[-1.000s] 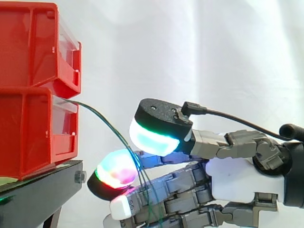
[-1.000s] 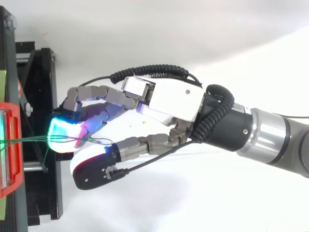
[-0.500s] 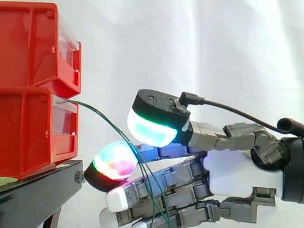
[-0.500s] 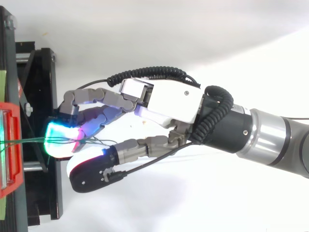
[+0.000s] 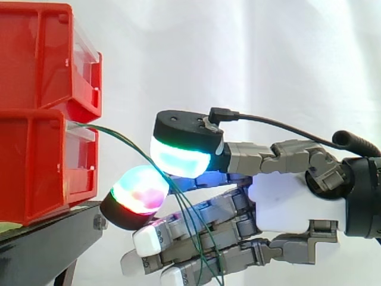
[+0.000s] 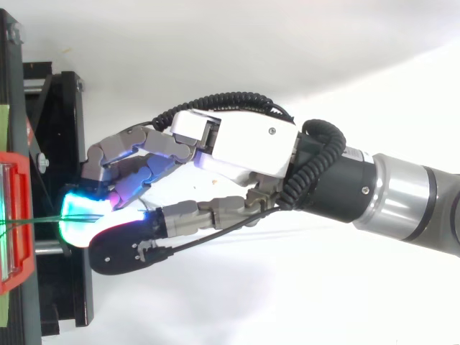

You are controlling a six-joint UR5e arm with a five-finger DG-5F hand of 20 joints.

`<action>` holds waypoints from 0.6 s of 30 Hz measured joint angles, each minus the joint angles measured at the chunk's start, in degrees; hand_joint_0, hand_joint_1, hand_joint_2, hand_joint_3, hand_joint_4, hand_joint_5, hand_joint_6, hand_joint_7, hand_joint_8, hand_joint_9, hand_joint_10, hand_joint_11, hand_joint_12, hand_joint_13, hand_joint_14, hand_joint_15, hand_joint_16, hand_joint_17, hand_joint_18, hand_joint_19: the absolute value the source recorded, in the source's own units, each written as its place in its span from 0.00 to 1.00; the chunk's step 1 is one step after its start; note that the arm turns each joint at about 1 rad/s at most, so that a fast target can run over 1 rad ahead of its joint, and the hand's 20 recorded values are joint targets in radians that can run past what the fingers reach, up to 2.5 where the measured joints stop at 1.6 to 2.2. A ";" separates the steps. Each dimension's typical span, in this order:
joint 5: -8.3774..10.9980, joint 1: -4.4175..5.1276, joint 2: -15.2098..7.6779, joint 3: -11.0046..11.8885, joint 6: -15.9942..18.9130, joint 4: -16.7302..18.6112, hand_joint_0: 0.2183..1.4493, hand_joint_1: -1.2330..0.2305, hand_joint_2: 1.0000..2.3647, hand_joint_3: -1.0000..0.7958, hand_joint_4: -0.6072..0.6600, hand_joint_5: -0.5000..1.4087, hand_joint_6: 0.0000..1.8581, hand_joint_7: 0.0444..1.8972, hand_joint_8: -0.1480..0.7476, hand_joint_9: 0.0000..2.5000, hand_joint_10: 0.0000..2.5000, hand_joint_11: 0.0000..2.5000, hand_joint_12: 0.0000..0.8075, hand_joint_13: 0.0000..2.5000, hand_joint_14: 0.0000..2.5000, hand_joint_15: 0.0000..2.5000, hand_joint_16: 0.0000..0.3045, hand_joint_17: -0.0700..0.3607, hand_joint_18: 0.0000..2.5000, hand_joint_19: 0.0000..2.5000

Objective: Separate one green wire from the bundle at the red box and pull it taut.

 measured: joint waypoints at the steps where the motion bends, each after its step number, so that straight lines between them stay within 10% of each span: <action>1: -0.05 -0.01 0.00 0.07 0.06 -0.23 0.31 0.39 0.01 0.36 0.64 0.17 0.47 0.48 0.48 0.31 0.01 0.16 0.45 0.23 0.00 0.12 0.16 0.42 0.23 0.20; 18: -0.76 0.06 0.81 0.52 2.87 -5.10 0.32 0.36 0.02 0.44 0.60 0.17 0.48 0.52 0.49 0.32 0.01 0.18 0.45 0.24 0.01 0.13 0.17 0.43 0.25 0.21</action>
